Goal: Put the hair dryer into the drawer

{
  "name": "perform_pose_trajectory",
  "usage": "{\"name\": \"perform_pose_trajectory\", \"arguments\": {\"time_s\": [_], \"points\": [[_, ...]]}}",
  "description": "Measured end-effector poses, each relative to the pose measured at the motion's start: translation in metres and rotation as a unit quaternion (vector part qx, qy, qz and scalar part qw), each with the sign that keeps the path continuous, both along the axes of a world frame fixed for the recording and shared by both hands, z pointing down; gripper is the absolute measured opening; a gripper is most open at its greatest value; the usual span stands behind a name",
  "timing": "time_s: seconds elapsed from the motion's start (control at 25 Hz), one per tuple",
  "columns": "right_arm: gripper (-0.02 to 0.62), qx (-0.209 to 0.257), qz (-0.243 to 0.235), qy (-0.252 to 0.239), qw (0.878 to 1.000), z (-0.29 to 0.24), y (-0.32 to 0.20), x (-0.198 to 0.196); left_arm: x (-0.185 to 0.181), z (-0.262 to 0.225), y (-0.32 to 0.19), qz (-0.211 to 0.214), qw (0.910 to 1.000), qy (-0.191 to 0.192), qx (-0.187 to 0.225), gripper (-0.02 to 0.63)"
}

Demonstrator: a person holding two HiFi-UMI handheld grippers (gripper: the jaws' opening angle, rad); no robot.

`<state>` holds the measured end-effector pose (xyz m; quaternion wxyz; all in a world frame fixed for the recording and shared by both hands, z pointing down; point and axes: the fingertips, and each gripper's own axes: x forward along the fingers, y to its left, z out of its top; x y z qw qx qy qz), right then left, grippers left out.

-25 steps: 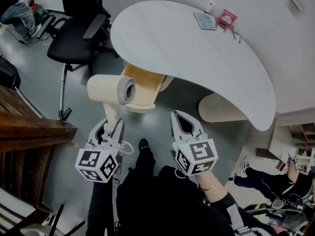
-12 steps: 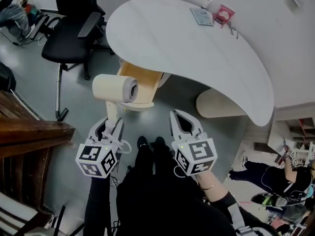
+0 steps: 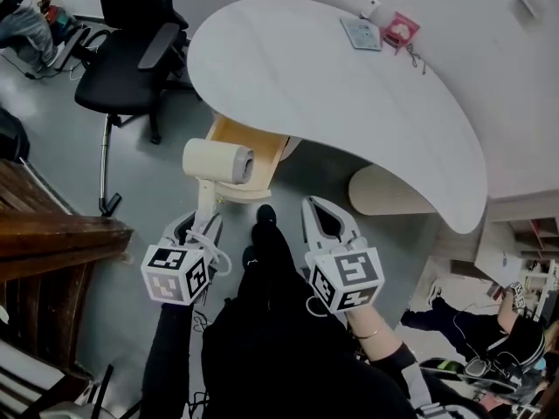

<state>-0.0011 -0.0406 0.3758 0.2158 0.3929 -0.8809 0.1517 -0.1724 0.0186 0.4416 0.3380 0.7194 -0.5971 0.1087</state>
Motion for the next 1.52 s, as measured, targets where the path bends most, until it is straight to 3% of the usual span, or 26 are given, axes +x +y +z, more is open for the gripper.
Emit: {"name": "perform_pose_trajectory", "arguments": {"time_s": [0.28, 0.56, 0.8, 1.08, 1.52], "points": [[0.003, -0.016, -0.003, -0.005, 1.000, 0.011, -0.018, -0.003, 0.005, 0.022, -0.012, 0.041, 0.9976, -0.013, -0.055, 0.167], [0.003, -0.034, -0.006, -0.009, 0.999, 0.020, -0.042, -0.008, -0.001, 0.050, -0.022, 0.077, 0.9870, -0.028, -0.138, 0.167], [0.003, -0.048, -0.004, -0.011, 0.999, 0.032, -0.057, -0.008, -0.008, 0.070, -0.031, 0.116, 0.9712, -0.060, -0.200, 0.167], [0.002, -0.069, -0.001, -0.006, 0.998, 0.047, -0.073, -0.008, -0.006, 0.090, -0.045, 0.157, 0.9527, -0.067, -0.252, 0.167], [0.003, -0.090, -0.023, -0.003, 0.996, 0.059, -0.090, -0.020, -0.007, 0.106, -0.069, 0.185, 0.9246, -0.084, -0.322, 0.167]]}}
